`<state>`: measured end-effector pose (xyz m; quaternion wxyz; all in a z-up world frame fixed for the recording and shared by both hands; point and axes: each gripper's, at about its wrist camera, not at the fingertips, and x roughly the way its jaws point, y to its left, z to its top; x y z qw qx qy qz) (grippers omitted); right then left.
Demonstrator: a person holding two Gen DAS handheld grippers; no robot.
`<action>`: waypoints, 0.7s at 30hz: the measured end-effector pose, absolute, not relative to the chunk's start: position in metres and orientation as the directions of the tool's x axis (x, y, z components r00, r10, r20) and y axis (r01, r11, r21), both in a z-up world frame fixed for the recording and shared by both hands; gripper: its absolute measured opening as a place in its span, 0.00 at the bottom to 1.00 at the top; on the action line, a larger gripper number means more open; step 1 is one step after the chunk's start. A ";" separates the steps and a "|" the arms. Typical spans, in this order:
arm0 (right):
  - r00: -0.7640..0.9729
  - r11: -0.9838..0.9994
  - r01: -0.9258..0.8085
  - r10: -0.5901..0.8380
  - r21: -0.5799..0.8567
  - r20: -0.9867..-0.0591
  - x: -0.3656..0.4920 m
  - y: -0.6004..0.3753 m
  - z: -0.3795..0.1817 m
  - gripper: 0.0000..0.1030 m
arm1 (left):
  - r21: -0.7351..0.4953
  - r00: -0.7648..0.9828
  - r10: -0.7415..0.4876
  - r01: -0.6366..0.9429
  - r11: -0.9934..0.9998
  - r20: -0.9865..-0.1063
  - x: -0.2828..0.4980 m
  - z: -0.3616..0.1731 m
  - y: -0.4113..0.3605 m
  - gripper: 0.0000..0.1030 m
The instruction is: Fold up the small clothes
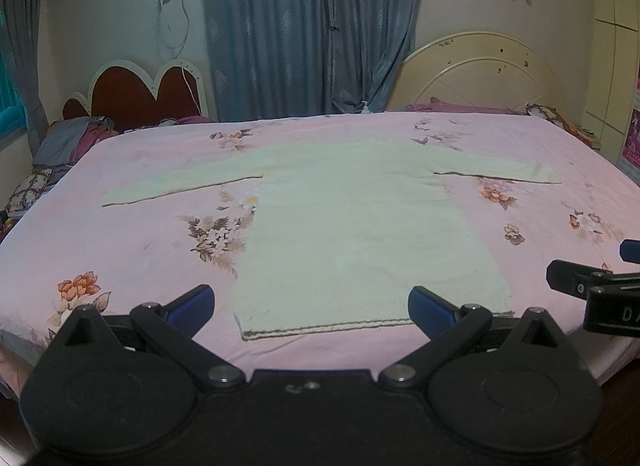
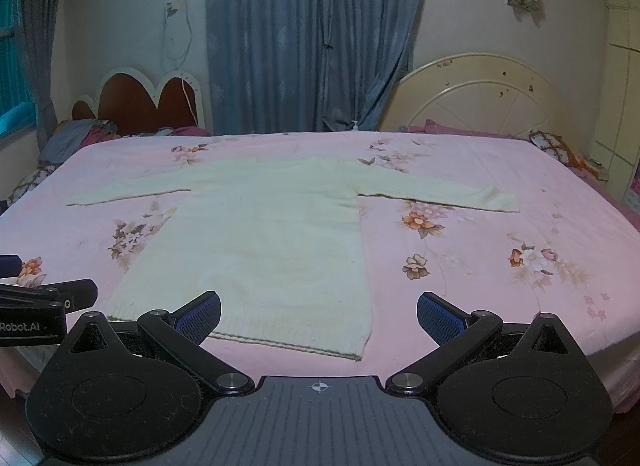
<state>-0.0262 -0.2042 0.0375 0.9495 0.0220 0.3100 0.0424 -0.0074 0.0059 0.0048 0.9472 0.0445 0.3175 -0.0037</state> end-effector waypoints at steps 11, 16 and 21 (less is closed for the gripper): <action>0.803 0.996 -0.059 0.090 0.072 -0.589 -0.020 -0.200 0.035 1.00 | 0.089 0.798 0.019 0.044 0.995 -0.603 0.001 0.004 0.009 1.00; 0.806 0.996 -0.047 0.082 0.076 -0.586 -0.006 -0.199 0.035 1.00 | 0.092 0.797 0.009 0.058 0.994 -0.603 0.018 0.003 0.010 1.00; 0.809 0.997 -0.018 0.062 0.081 -0.584 0.021 -0.199 0.033 1.00 | 0.074 0.792 -0.025 0.089 0.993 -0.611 0.047 0.001 0.013 1.00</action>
